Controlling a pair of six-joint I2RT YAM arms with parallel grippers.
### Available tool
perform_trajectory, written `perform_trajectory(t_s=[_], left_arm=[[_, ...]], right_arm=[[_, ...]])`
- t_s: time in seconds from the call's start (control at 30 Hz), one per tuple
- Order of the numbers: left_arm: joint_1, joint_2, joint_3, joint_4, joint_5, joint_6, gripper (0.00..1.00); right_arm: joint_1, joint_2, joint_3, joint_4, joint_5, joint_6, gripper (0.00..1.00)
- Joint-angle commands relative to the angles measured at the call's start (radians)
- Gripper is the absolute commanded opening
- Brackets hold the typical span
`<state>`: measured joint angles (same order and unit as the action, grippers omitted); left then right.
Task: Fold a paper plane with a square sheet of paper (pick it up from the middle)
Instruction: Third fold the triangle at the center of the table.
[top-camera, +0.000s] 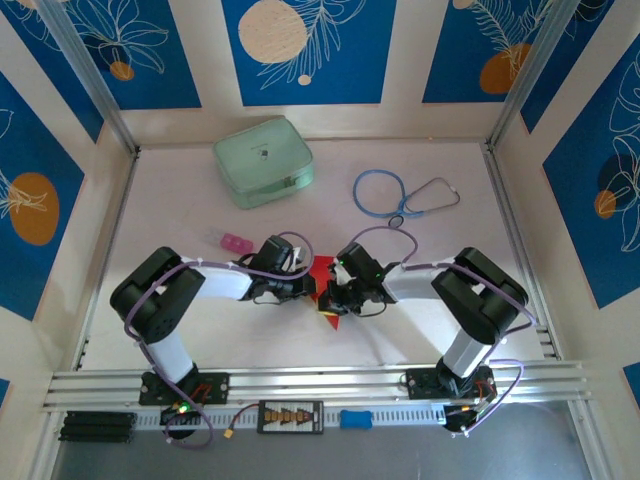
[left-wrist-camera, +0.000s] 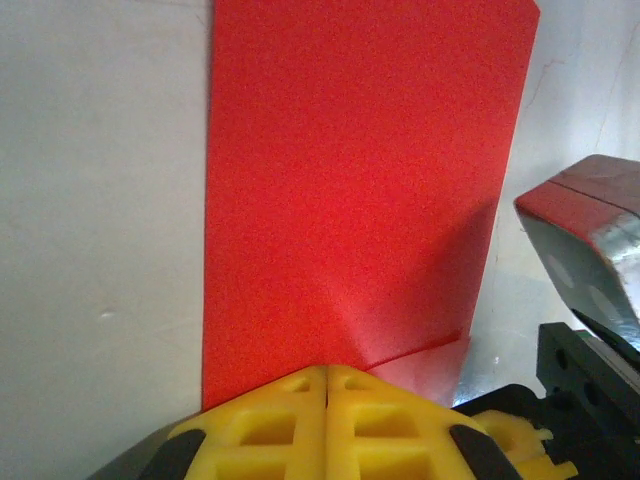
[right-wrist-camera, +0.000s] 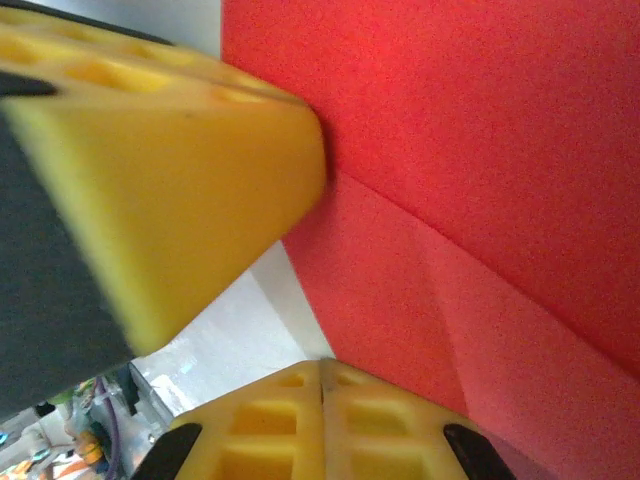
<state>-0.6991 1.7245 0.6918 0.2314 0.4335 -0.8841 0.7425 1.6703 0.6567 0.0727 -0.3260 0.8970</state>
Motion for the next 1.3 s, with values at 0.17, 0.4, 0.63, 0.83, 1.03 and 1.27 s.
perform_trajectory(t_s=[0.17,0.4,0.63,0.83,1.03,1.27], left_arm=[[-0.001,0.035,-0.034,-0.095,-0.065,0.008,0.0],[-0.001,0.042,-0.034,-0.094,-0.064,0.002,0.0],[-0.001,0.037,-0.038,-0.093,-0.066,-0.003,0.0],[-0.001,0.032,-0.042,-0.097,-0.071,-0.005,0.0],[-0.002,0.024,-0.061,-0.076,-0.078,-0.023,0.0],[-0.004,-0.017,-0.099,-0.043,-0.097,-0.081,0.0]], right_arm=[[-0.003,-0.072,-0.143,0.029,-0.053,0.008,0.0],[-0.005,-0.163,-0.244,0.029,-0.055,0.011,0.0],[-0.004,-0.208,-0.32,0.031,-0.042,0.019,0.0],[0.001,-0.246,-0.349,0.029,-0.028,0.037,0.0],[0.011,-0.296,-0.387,0.023,-0.004,0.069,0.0],[0.002,-0.476,-0.313,-0.199,0.142,0.029,0.03]])
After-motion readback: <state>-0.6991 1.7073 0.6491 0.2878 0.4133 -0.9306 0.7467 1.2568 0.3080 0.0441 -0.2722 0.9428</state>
